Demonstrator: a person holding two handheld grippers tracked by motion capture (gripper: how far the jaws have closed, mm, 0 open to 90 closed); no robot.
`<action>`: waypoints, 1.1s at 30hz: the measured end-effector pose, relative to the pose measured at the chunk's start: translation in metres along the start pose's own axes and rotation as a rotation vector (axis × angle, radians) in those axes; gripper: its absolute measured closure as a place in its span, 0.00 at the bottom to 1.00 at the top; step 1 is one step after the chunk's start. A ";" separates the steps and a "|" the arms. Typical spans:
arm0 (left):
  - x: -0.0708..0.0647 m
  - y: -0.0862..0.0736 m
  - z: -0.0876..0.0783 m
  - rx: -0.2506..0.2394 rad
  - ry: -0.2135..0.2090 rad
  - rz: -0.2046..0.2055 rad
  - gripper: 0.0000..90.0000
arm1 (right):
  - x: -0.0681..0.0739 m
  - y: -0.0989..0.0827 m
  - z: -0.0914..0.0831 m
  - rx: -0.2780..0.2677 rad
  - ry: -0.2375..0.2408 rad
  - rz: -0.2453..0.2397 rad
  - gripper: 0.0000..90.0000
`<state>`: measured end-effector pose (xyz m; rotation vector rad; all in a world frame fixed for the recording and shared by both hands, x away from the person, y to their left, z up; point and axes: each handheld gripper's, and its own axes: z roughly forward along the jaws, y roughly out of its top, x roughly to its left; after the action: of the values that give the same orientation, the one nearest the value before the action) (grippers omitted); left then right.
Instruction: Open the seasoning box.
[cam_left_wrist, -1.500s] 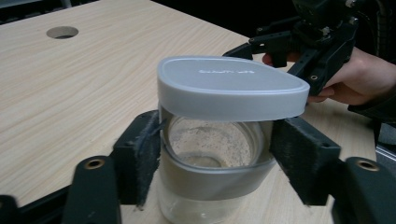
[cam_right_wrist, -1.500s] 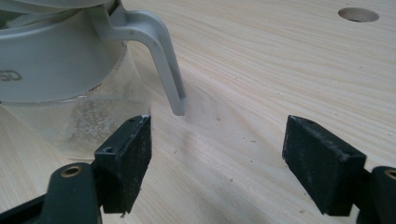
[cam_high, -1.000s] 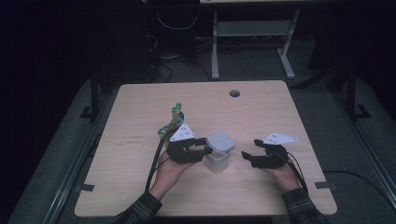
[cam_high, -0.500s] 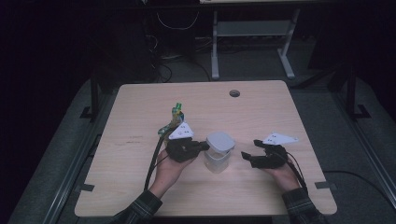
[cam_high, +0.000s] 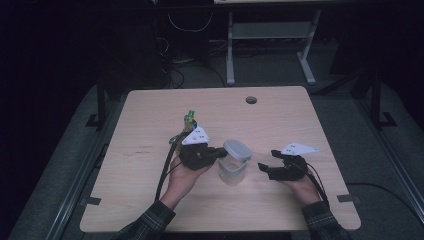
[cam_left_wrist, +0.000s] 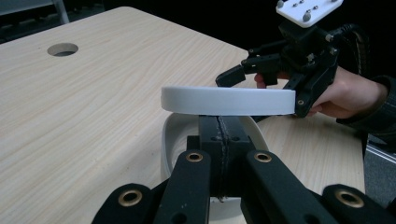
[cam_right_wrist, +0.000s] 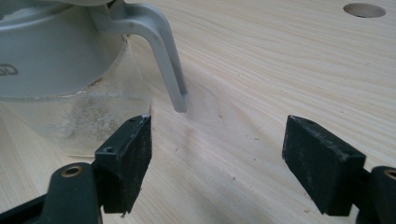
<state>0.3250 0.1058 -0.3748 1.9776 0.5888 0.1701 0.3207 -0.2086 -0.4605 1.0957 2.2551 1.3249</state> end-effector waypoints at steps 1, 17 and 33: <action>0.000 0.000 0.000 0.000 0.000 0.000 1.00 | 0.000 0.000 0.000 0.000 0.000 0.000 0.26; -0.001 0.019 0.010 -0.014 -0.012 0.019 1.00 | 0.000 0.000 0.000 0.002 0.002 0.005 0.26; 0.002 0.034 0.033 -0.009 -0.033 0.015 1.00 | 0.000 0.000 -0.001 0.000 0.005 0.005 0.26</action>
<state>0.3499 0.0679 -0.3605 1.9725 0.5510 0.1495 0.3205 -0.2093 -0.4605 1.1004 2.2569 1.3314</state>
